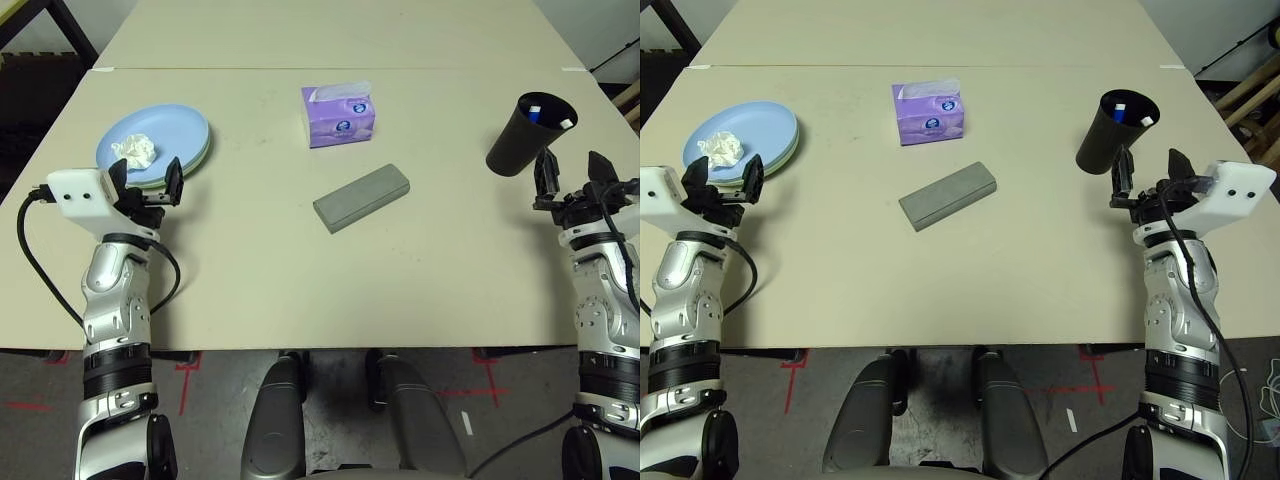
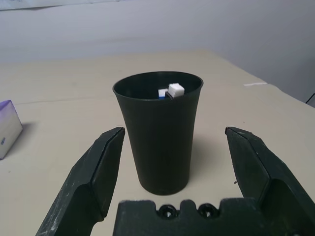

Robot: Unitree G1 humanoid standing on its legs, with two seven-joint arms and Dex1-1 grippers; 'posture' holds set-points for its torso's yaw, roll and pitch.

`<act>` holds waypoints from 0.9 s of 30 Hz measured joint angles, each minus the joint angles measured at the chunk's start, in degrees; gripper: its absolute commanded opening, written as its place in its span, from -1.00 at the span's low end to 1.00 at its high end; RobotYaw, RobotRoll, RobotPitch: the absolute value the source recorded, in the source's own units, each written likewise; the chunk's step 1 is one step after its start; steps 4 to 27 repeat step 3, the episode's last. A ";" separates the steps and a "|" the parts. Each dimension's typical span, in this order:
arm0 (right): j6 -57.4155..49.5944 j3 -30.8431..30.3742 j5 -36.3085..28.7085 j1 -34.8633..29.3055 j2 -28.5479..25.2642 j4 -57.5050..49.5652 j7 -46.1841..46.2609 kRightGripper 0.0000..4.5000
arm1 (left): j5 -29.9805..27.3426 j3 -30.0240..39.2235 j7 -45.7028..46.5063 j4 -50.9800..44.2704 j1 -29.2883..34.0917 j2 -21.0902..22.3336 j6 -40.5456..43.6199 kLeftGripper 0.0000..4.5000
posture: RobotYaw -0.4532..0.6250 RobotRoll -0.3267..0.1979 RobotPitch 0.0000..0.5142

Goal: Organize and tidy the items on the table.

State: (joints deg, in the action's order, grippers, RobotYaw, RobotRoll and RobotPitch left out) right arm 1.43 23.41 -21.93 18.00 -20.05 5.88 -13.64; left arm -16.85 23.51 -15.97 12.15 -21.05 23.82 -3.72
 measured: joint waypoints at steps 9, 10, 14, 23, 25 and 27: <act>0.00 -0.02 0.04 0.00 0.00 0.07 -0.01 0.99 | 0.00 0.00 0.00 0.00 0.00 0.01 0.00 1.00 | 0.07 0.25 -0.22; 0.00 -0.02 0.04 0.00 0.00 0.07 -0.01 0.99 | 0.00 0.00 0.00 0.00 0.00 0.01 0.00 1.00 | 0.07 0.25 -0.22; 0.00 -0.02 0.04 0.00 0.00 0.07 -0.01 0.99 | 0.00 0.00 0.00 0.00 0.00 0.01 0.00 1.00 | 0.07 0.25 -0.22; 0.00 -0.02 0.04 0.00 0.00 0.07 -0.01 0.99 | 0.00 0.00 0.00 0.00 0.00 0.01 0.00 1.00 | 0.07 0.25 -0.22; 0.00 -0.02 0.04 0.00 0.00 0.07 -0.01 0.99 | 0.00 0.00 0.00 0.00 0.00 0.01 0.00 1.00 | 0.07 0.25 -0.22; 0.00 -0.02 0.04 0.00 0.00 0.07 -0.01 0.99 | 0.00 0.00 0.00 0.00 0.00 0.01 0.00 1.00 | 0.07 0.25 -0.22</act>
